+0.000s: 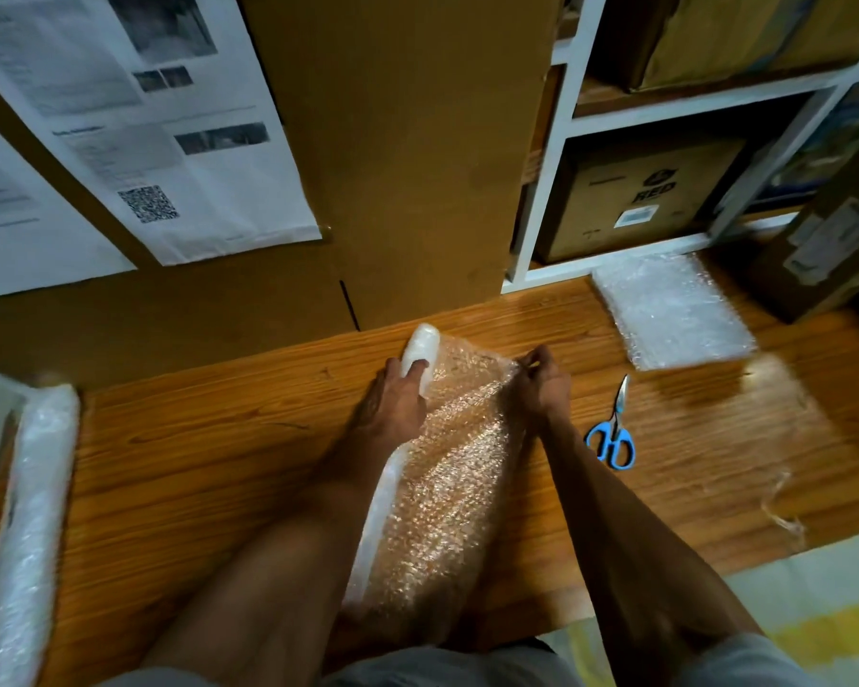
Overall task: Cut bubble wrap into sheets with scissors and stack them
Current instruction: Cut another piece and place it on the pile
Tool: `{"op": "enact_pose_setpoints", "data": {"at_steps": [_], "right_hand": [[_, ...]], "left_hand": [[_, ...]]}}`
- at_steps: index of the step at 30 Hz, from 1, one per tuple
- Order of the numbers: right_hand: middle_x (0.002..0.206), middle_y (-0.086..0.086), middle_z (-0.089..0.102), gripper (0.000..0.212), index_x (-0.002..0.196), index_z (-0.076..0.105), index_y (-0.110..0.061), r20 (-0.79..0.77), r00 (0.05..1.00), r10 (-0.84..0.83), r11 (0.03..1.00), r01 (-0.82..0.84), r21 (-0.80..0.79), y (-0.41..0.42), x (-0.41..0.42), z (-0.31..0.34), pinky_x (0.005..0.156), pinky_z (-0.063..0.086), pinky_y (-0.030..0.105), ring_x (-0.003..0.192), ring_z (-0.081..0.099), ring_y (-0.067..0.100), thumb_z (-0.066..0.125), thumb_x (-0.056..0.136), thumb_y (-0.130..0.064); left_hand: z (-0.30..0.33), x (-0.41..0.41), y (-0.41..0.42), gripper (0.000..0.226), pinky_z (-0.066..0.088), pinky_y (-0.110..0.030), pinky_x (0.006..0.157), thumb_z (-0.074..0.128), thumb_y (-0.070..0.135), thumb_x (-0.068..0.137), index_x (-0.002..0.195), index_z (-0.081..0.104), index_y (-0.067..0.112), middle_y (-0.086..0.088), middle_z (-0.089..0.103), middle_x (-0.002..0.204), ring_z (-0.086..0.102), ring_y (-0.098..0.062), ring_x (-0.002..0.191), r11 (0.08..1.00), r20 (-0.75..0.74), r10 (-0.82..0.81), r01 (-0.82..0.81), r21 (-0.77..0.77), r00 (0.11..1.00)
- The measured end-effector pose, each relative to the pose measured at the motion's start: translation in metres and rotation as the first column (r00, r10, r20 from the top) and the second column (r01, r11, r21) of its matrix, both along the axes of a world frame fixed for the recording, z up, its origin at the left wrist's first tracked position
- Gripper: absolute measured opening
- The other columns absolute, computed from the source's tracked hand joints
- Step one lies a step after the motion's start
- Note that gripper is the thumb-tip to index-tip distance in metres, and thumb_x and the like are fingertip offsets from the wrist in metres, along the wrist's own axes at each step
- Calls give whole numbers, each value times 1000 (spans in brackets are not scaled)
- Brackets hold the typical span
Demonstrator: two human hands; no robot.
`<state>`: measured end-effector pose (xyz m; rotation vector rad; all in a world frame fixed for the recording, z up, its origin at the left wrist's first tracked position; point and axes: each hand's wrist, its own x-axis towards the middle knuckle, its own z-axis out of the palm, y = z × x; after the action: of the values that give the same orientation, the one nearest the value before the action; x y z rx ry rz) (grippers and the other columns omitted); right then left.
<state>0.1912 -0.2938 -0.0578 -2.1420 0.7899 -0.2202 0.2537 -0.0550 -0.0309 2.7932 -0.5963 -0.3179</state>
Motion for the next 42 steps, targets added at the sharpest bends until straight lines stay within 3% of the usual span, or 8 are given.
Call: {"op": "enact_pose_setpoints", "data": {"at_steps": [5, 11, 14, 17, 23, 28, 31, 42], "right_hand": [[112, 12, 65, 16, 117, 57, -20, -27, 1000, 5, 999, -7, -49, -10, 5, 3, 80, 60, 49, 95, 67, 30, 58, 101, -18], [136, 12, 49, 37, 131, 54, -23, -175, 949, 262, 768, -315, -558, 19, -2, 19, 98, 43, 43, 119, 48, 29, 57, 103, -47], [142, 12, 51, 36, 135, 55, -21, -361, 884, 296, 715, -456, -531, 24, -12, 10, 102, 39, 45, 127, 45, 32, 51, 105, -38], [169, 17, 20, 63, 163, 23, -14, -541, 831, 127, 779, -421, -465, 19, -22, 13, 123, 23, 53, 154, 20, 42, 49, 106, -21], [171, 21, -21, 85, 165, -14, -7, -515, 848, 122, 818, -380, -432, 33, -37, 30, 126, -7, 54, 158, -12, 45, 47, 108, -24], [173, 9, -11, 71, 168, -3, -22, -375, 868, 326, 790, -467, -397, 106, -72, 8, 131, 0, 52, 161, -6, 33, 5, 108, -60], [175, 8, -5, 77, 168, 3, -26, -408, 843, 351, 803, -495, -332, 131, -98, -6, 130, 5, 54, 161, -3, 33, 9, 105, -69], [171, 14, -23, 72, 162, -23, -28, -548, 798, 249, 844, -456, -281, 100, -107, -12, 130, 0, 59, 159, -17, 37, 30, 113, -31]], "left_hand": [[-7, 9, 0, 59, 55, -47, 87, 56, 21, 96, 151, 37, 34, -11, 45, 135, 58, -35, 110, 996, -29, 57, -59, -74, 998], [-7, 8, 4, 76, 56, -48, 88, 64, 51, 91, 154, 22, 45, -5, 34, 149, 49, -28, 124, 999, -40, 28, -29, -18, 999], [-8, 4, 16, 85, 55, -44, 88, 71, 41, 89, 156, 19, 47, -4, 29, 152, 48, -29, 128, 1000, -30, -29, 29, 5, 999], [-8, 3, 26, 80, 50, -34, 75, 65, 26, 95, 159, 19, 37, -5, 32, 150, 56, -27, 114, 996, -37, 64, -66, -61, 997], [1, 1, 41, 72, 49, -45, 98, 58, 31, 98, 160, 22, 25, -11, 39, 153, 53, -35, 127, 976, -82, 143, -154, -153, 986], [4, -16, 54, 106, 54, -45, 89, 75, 65, 75, 156, 12, 41, -3, 31, 143, 47, -30, 126, 1000, -58, 21, -21, -1, 998], [-4, -25, 64, 119, 55, -43, 86, 83, 60, 66, 156, 8, 43, -3, 27, 139, 44, -27, 124, 998, -48, -26, 29, 48, 998], [6, -38, 115, 100, 45, -49, 109, 71, 14, 84, 159, 13, 46, -5, 16, 157, 38, -38, 140, 991, -229, -95, 70, -117, 969]]}}
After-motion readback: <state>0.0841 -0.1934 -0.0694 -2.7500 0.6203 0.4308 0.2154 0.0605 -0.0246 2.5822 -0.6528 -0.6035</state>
